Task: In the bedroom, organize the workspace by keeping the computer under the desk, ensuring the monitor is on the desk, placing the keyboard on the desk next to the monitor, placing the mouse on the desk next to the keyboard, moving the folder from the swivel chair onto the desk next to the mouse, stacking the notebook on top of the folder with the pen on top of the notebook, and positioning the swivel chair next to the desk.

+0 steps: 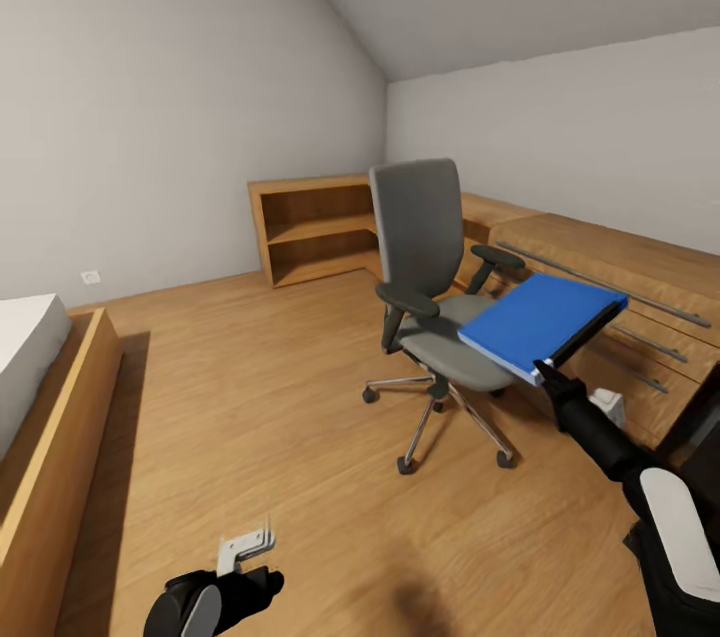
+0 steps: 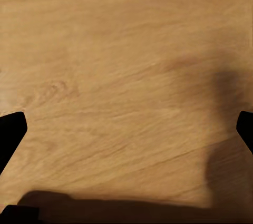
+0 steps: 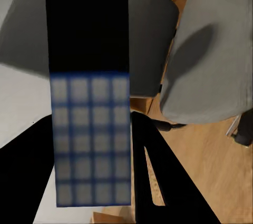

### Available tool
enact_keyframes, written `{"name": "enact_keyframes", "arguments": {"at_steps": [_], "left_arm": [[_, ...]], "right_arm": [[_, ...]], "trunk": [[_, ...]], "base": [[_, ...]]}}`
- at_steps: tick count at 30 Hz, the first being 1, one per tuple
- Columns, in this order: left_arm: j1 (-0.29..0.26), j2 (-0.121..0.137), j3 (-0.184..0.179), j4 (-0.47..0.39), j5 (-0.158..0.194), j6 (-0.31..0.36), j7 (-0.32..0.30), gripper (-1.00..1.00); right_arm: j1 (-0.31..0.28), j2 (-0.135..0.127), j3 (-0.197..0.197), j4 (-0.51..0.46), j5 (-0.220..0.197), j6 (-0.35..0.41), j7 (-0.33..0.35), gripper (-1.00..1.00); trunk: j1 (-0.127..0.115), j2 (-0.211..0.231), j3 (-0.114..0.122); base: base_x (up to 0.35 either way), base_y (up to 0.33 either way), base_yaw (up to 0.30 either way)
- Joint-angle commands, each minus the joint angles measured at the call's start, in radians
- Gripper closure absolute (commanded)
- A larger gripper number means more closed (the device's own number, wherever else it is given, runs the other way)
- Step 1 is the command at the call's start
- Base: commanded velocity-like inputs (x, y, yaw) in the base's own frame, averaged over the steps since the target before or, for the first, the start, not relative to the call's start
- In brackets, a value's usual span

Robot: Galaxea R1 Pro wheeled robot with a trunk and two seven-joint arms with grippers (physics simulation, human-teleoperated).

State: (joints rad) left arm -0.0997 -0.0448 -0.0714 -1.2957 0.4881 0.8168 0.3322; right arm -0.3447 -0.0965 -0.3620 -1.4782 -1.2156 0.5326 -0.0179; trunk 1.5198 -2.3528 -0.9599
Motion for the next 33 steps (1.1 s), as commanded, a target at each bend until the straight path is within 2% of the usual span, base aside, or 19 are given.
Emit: {"name": "enact_keyframes", "arguments": {"at_steps": [1,5,8,17,20,27,29,33], "left_arm": [[-0.001,0.0,-0.001,0.015,0.011,-0.007,0.009,-1.0],[-0.001,-0.002,-0.001,0.079,0.011,-0.077,0.009,-1.0],[-0.001,-0.003,-0.003,0.102,0.012,-0.117,0.008,-1.0],[-0.002,-0.007,-0.01,0.109,0.013,-0.126,0.007,-1.0],[-0.002,-0.009,-0.028,0.146,0.012,-0.133,0.007,-1.0],[-0.002,-0.01,-0.059,0.19,0.014,-0.216,0.007,-1.0],[-0.002,-0.009,-0.084,0.254,0.013,-0.233,0.007,-1.0],[-0.002,-0.009,-0.098,0.315,0.012,-0.283,0.007,-1.0]], "right_arm": [[0.008,0.001,-0.002,-0.013,0.005,0.006,-0.003,1.0],[0.038,0.002,-0.002,-0.045,0.031,0.01,0.02,1.0],[0.047,0.001,-0.002,-0.051,0.043,0.012,0.069,1.0],[0.05,0.001,-0.002,-0.055,0.043,0.014,0.082,1.0],[0.052,0.001,-0.002,-0.053,0.041,0.016,0.081,1.0],[0.065,0.002,-0.001,-0.053,0.041,0.015,0.08,1.0],[0.066,0.004,0.002,-0.053,0.043,0.014,0.079,1.0],[0.068,0.003,0.003,-0.053,0.044,0.014,0.077,1.0]], "trunk": [[-0.004,0.007,0.002],[-0.019,0.035,0.015],[-0.031,0.056,0.024],[-0.065,0.119,0.052],[-0.077,0.14,0.062],[-0.104,0.189,0.084],[-0.111,0.203,0.09],[-0.127,0.231,0.103]], "base": [[-0.004,0.0,0.0],[-0.002,0.0,0.0],[0.0,0.0,0.0],[0.0,0.0,0.0],[0.0,0.0,0.0],[0.0,0.0,0.0],[0.0,0.0,0.0],[0.0,0.0,0.0]]}}
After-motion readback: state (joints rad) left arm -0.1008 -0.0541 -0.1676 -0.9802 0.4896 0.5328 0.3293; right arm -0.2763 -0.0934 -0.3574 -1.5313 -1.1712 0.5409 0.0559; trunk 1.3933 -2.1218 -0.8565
